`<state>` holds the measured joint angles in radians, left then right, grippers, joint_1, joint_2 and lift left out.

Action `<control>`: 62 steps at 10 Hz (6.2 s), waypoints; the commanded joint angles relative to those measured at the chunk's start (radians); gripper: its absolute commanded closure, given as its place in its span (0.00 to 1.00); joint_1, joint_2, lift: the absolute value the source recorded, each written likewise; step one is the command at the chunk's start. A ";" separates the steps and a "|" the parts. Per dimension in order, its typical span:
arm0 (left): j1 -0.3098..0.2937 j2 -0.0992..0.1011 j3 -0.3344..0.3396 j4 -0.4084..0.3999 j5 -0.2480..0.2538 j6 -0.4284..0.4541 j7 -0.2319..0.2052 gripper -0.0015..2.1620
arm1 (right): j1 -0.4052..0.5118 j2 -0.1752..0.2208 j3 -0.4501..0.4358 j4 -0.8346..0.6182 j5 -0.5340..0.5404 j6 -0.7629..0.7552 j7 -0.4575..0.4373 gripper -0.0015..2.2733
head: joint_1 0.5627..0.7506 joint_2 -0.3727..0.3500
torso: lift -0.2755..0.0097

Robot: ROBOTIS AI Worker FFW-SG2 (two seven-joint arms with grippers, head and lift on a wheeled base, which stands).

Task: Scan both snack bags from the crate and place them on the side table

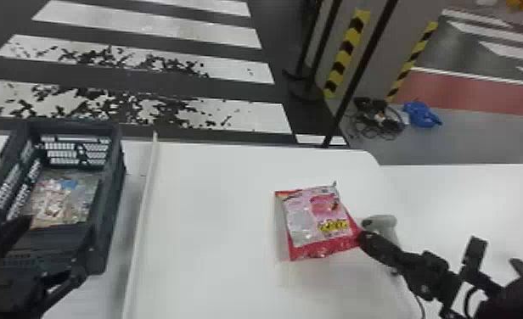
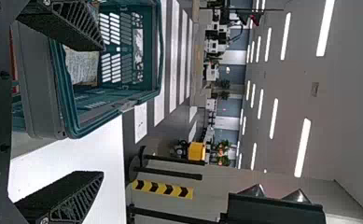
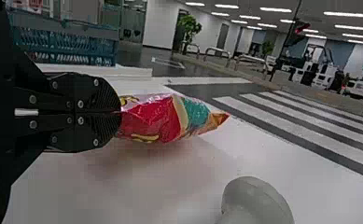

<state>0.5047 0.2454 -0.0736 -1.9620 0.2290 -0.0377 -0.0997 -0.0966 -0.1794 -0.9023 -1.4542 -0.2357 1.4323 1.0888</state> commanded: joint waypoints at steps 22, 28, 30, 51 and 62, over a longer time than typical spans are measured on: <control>0.009 0.006 0.009 0.005 0.010 -0.018 -0.005 0.02 | -0.137 -0.291 -0.360 0.653 -0.332 -0.961 -0.438 0.99 | 0.70 0.03 | 0.62; 0.006 0.008 0.005 0.002 0.010 -0.018 -0.006 0.02 | -0.133 -0.318 -0.290 0.681 -0.203 -0.789 -0.619 0.42 | 0.70 0.03 | 0.62; 0.009 0.008 0.006 -0.005 0.010 -0.018 -0.006 0.02 | -0.123 -0.315 -0.268 0.673 -0.201 -0.795 -0.619 0.00 | 0.70 0.03 | 0.62; -0.002 -0.006 -0.038 -0.057 -0.071 0.059 0.058 0.02 | 0.523 0.180 0.683 -0.356 0.208 -1.648 -0.940 0.02 | 0.70 0.22 | 0.62; -0.178 0.080 0.089 -0.222 -0.140 0.568 -0.060 0.04 | 0.600 0.180 0.772 -0.318 0.176 -1.694 -1.027 0.02 | 0.70 0.40 | 0.62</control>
<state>0.3614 0.3117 0.0083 -2.1854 0.0869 0.4702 -0.1579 0.5016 -0.0046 -0.1284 -1.7716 -0.0497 -0.2615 0.0609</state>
